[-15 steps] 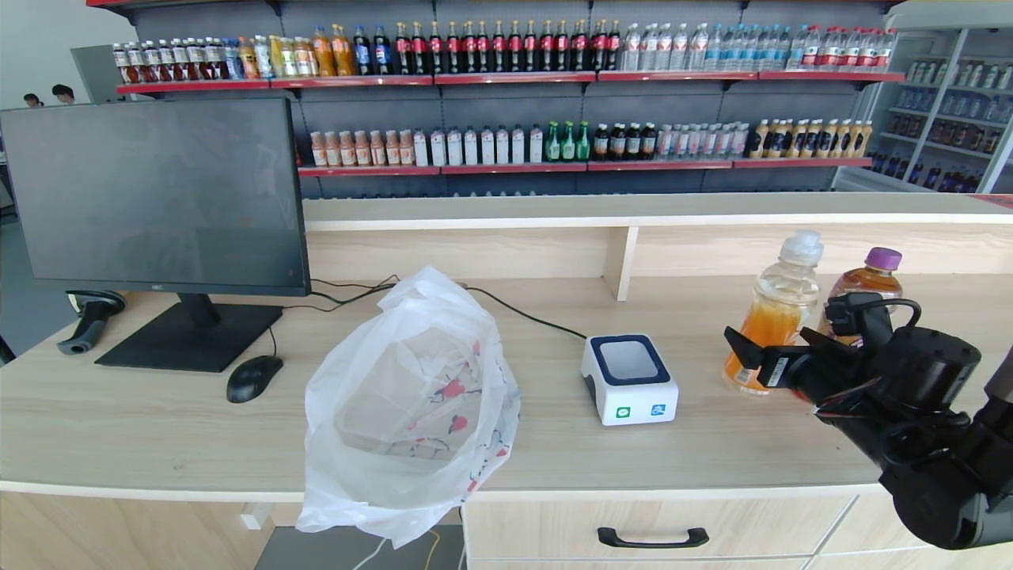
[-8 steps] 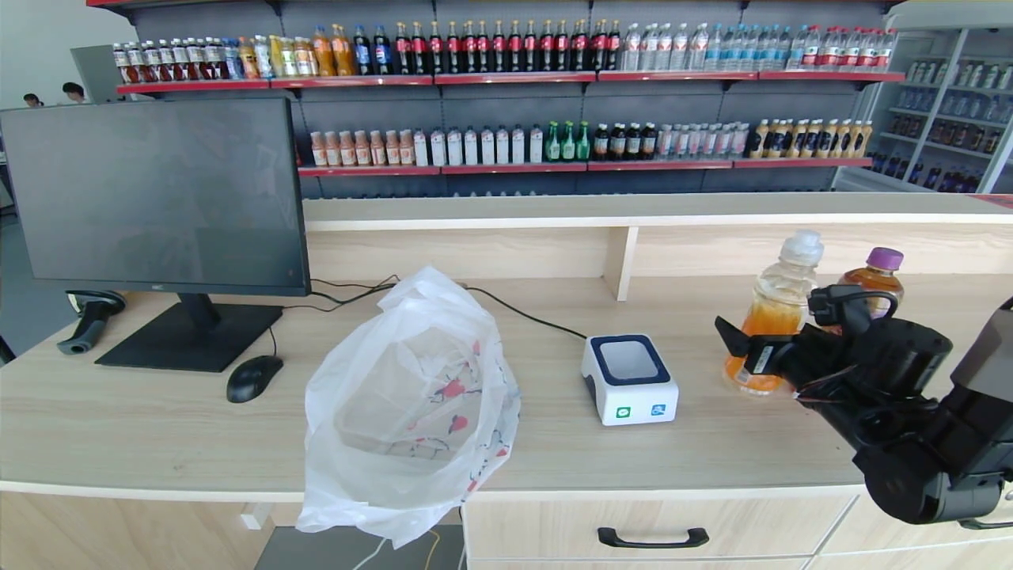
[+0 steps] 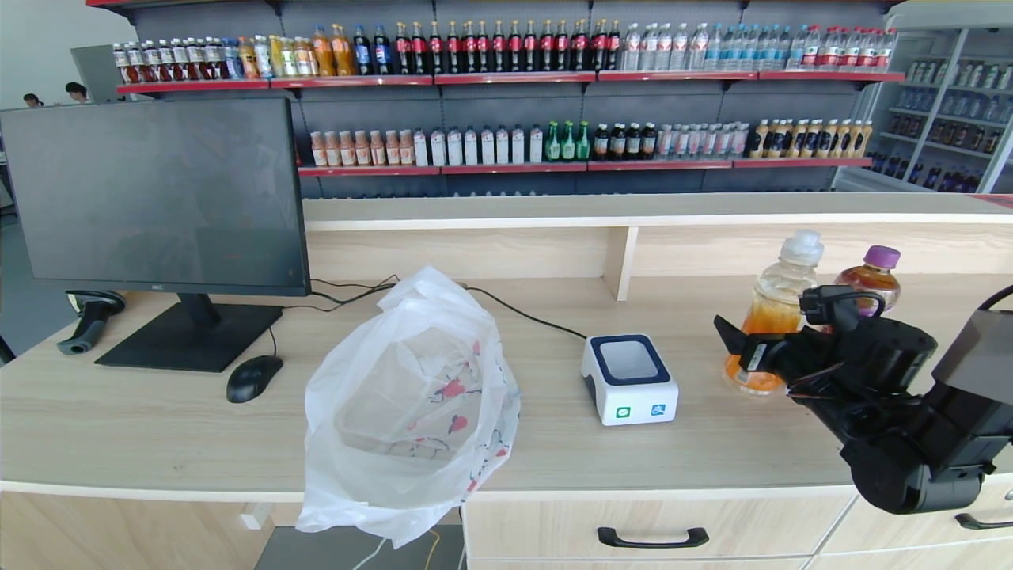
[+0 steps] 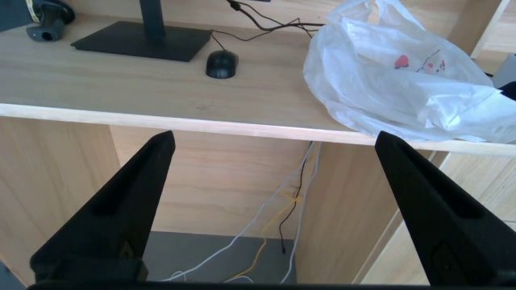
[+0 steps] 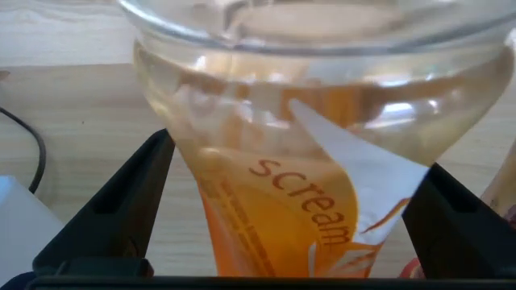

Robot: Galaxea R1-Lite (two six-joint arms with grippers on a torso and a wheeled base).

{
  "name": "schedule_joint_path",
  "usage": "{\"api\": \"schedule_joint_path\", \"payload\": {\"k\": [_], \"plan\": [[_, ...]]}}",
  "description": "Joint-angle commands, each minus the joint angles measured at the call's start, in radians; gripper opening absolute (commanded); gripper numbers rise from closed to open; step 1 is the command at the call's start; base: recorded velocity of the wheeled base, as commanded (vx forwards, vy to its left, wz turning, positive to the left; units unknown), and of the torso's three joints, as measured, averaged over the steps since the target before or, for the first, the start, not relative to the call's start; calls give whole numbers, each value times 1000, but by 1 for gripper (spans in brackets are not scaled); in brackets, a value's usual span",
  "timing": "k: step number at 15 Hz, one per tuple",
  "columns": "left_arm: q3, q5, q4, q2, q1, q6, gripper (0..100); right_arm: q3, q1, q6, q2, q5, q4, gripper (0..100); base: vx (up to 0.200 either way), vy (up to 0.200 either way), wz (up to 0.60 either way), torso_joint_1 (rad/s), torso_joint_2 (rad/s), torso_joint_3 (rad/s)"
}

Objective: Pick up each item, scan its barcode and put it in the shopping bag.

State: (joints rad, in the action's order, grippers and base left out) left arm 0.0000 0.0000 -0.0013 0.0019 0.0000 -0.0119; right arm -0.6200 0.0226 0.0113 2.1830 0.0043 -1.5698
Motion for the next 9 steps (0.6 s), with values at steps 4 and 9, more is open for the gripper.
{"api": "schedule_joint_path", "payload": {"k": [4, 9], "plan": [[0, 0, 0, 0, 0, 0, 100, -15, 0, 6, 17, 2, -1, 0, 0, 0, 0, 0, 0, 0], [0, 0, 0, 0, 0, 0, 100, -26, -4, 12, 23, 0, -1, 0, 0, 0, 0, 0, 0, 0]]}}
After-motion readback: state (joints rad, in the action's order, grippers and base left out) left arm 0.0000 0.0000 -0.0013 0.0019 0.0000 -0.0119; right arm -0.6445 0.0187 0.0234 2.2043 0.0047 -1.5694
